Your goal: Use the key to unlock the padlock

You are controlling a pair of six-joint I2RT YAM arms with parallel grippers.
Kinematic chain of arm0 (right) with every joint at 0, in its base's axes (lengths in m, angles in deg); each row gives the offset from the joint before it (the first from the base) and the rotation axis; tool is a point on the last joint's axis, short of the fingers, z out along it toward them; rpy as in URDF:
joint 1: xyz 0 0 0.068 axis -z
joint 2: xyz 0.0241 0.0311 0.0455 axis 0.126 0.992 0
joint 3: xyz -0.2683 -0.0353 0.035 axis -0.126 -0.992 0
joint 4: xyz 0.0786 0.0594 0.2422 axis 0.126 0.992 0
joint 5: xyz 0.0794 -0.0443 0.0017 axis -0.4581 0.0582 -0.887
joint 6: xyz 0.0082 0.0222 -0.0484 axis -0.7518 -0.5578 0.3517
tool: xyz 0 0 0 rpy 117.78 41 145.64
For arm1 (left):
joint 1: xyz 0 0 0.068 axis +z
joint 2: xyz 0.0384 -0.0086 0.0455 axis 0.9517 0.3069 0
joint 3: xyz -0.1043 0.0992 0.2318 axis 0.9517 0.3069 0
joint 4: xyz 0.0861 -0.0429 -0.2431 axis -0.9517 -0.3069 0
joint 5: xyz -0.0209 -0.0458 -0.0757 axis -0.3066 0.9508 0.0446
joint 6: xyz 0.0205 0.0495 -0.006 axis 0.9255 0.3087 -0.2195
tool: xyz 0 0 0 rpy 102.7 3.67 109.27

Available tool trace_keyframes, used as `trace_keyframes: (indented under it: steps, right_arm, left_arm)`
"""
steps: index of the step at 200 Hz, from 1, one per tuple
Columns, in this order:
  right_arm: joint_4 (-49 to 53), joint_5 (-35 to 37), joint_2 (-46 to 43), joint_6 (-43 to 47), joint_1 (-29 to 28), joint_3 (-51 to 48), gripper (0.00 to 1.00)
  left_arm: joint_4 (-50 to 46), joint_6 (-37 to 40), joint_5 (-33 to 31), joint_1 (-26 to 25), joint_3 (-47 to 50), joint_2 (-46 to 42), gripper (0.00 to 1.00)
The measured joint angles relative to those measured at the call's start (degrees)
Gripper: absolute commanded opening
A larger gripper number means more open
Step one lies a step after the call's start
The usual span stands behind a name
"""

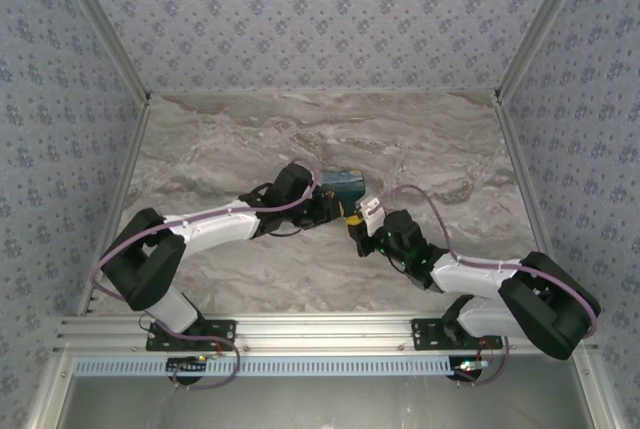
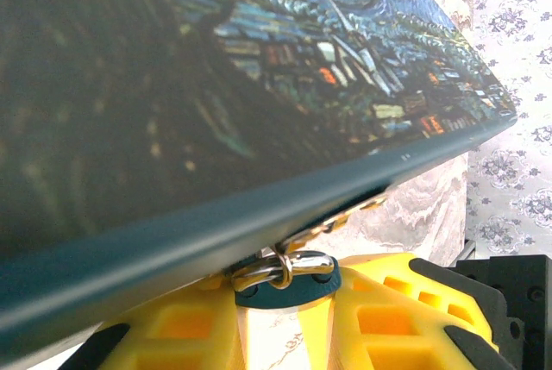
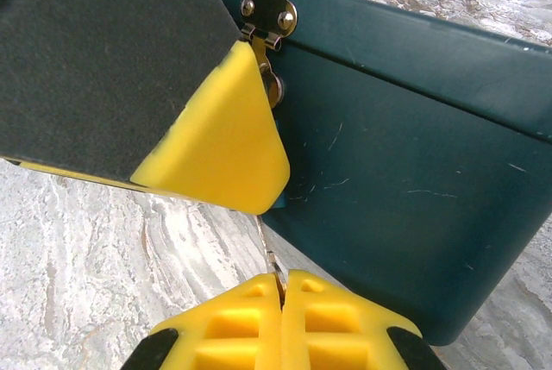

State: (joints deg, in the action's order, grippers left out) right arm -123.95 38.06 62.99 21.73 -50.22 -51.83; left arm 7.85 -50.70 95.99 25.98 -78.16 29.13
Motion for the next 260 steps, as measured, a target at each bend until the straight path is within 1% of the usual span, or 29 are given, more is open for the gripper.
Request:
trace_keyframes:
  steps: [64,109,190,220,260]
  right_arm:
    - [-0.3,0.0,0.0,-0.6,0.4,0.0,0.00]
    - [-1.6,0.0,0.6,-1.3,0.5,0.0,0.00]
    - [-3.0,-0.6,3.5,-1.5,1.0,1.3,0.00]
    - [-3.7,-2.1,4.2,-1.5,2.0,1.4,0.00]
    - [-5.5,-7.4,5.3,-3.0,4.8,1.4,0.00]
  left_arm:
    - [0.1,-0.1,0.0,0.0,0.0,0.0,0.22]
    - [1.3,-1.5,0.0,0.0,0.1,0.0,0.22]
    - [2.6,-2.2,-1.0,0.4,1.0,0.0,0.22]
    - [2.7,-2.4,-1.4,0.4,1.0,0.0,0.22]
    - [3.0,-2.4,-1.7,0.4,1.0,0.0,0.22]
